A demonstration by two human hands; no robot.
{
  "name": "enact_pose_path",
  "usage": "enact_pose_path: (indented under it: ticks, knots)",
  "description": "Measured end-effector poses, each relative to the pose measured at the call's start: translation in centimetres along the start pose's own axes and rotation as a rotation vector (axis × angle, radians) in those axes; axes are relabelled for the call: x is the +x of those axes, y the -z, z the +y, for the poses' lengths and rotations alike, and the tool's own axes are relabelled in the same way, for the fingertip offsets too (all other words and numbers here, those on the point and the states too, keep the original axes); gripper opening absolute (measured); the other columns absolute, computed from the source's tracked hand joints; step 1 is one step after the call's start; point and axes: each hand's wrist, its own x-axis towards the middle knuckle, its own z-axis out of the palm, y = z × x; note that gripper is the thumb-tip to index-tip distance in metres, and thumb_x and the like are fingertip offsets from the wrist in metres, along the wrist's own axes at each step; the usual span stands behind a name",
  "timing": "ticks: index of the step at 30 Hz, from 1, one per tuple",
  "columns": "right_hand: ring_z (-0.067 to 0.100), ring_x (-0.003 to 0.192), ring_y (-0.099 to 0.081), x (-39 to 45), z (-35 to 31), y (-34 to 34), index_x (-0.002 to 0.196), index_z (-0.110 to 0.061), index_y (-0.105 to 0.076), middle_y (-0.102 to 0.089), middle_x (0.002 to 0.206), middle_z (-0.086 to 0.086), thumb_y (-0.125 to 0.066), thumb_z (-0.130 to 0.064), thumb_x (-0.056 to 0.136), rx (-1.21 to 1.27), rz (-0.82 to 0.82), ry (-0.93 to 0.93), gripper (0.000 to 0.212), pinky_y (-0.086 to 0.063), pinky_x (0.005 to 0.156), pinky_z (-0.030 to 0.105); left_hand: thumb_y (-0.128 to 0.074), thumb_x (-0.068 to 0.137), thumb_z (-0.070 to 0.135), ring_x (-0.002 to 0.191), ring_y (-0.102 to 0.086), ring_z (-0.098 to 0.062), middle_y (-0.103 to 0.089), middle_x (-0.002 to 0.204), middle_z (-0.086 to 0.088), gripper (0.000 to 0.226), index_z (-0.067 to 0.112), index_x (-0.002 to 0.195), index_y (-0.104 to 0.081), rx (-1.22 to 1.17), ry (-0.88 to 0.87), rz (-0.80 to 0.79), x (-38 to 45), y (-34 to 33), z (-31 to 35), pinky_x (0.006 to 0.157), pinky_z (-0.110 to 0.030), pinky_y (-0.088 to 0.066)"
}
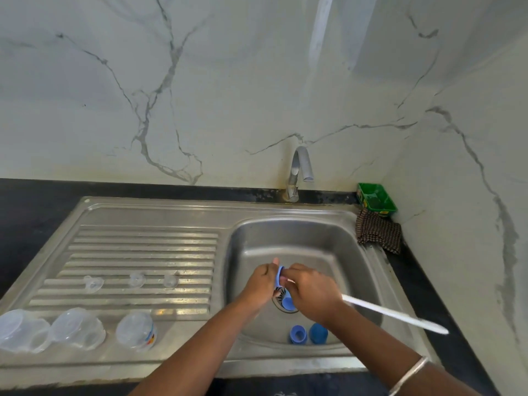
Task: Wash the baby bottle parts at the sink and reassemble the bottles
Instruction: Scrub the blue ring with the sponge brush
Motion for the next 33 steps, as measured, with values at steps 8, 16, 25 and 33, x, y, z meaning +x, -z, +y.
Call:
enact_pose_path:
  ticks: [8, 16, 25, 33]
  knots:
    - [0.019, 0.042, -0.039, 0.1, -1.3, 1.8, 0.103, 0.004, -0.068, -0.05, 0.066, 0.019, -0.059, -0.015, 0.099, 1.217, -0.102, -0.666, 0.021, -0.028, 0.036, 0.02, -0.031, 0.107, 0.033, 0.089, -0.066, -0.013, -0.071, 0.097, -0.01, 0.045, 0.006, 0.11, -0.066, 0.021, -0.186, -0.058, 0.3, 0.7, -1.8, 0.088, -0.029, -0.054]
    - [0.02, 0.038, -0.046, 0.1, -2.6, 1.8, 0.105, -0.002, -0.073, -0.059, 0.067, 0.028, -0.064, -0.019, 0.097, 1.236, -0.016, -0.603, 0.021, -0.037, 0.037, 0.024, -0.03, 0.109, 0.029, 0.09, -0.069, -0.012, -0.072, 0.094, -0.005, 0.04, 0.012, 0.102, -0.066, -0.136, -0.126, -0.02, 0.0, 0.1, -1.5, 0.078, -0.019, -0.055]
    - [0.018, 0.069, -0.058, -0.6, 2.7, 2.4, 0.101, -0.036, -0.075, -0.067, 0.095, -0.011, -0.076, -0.019, 0.084, -0.23, 0.262, 0.544, 0.025, -0.049, 0.051, 0.03, -0.034, 0.107, 0.03, 0.045, -0.049, -0.013, -0.047, 0.055, -0.01, 0.046, 0.004, 0.09, -0.068, -0.399, 0.338, -0.073, -0.3, 0.0, -0.2, 0.08, -0.042, -0.06]
    - [0.023, 0.075, -0.064, -1.2, 0.4, 0.4, 0.119, -0.028, -0.066, -0.062, 0.101, -0.004, -0.07, -0.018, 0.082, -0.197, 0.27, 0.187, 0.038, -0.047, 0.049, 0.031, -0.034, 0.108, 0.035, 0.07, -0.071, -0.013, -0.07, 0.082, -0.012, 0.043, 0.004, 0.103, -0.063, -0.311, 0.129, 0.036, 0.0, -0.2, 0.2, 0.073, -0.033, -0.061]
